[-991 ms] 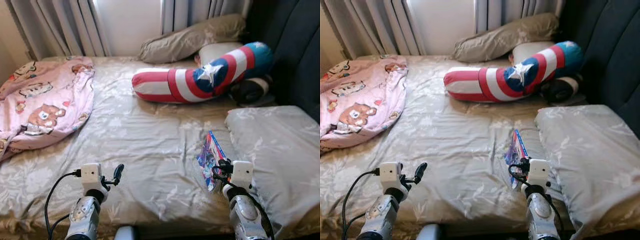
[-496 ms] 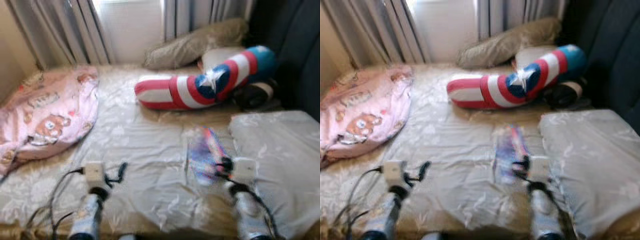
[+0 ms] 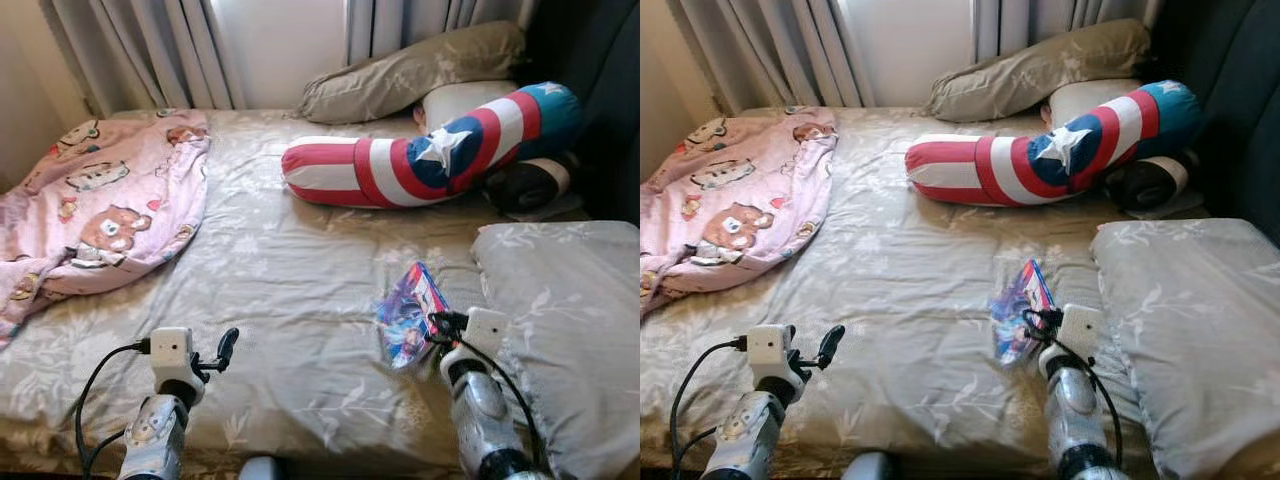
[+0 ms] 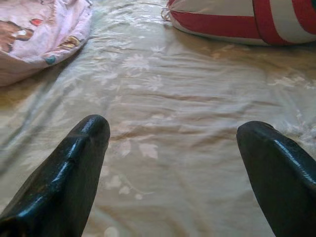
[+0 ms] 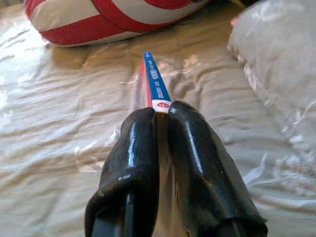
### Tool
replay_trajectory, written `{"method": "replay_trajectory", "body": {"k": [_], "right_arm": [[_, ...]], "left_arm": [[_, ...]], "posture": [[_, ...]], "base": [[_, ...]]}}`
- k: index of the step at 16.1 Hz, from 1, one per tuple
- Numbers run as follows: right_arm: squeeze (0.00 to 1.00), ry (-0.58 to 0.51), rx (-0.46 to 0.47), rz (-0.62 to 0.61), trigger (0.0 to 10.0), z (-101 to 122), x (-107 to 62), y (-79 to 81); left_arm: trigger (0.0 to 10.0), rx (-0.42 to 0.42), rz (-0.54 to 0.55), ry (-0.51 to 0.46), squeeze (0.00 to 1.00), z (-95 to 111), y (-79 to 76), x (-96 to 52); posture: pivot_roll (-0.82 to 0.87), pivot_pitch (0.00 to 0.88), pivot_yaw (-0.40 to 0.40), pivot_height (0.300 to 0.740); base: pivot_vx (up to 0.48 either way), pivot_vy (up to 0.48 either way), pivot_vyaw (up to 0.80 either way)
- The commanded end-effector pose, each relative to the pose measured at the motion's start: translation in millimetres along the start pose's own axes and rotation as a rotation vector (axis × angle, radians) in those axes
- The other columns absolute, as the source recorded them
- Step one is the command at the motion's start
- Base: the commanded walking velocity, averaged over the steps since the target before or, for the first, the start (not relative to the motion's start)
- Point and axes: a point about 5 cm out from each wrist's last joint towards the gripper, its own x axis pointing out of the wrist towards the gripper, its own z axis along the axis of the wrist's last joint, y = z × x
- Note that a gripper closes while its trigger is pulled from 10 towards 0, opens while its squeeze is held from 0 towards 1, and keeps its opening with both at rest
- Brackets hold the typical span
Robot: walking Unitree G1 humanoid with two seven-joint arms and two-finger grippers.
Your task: Clean up the room
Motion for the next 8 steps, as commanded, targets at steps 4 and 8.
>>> {"method": "replay_trajectory", "body": {"k": [4, 8], "right_arm": [[0.00, -0.059, 0.243, 0.012, 10.0, 28.0, 18.4, 9.6], [0.00, -0.061, 0.399, -0.011, 10.0, 32.3, 22.4, 7.7]], "left_arm": [[10.0, 0.051, -0.015, -0.008, 0.00, 6.9, 13.8, -11.3], [10.0, 0.089, 0.000, 0.000, 0.00, 7.8, 26.6, -28.4]], "posture": [[0.09, 0.068, 0.075, 0.650], [0.14, 0.114, 0.105, 0.650]], "base": [[0.000, 0.000, 0.00], [0.000, 0.000, 0.00]]}}
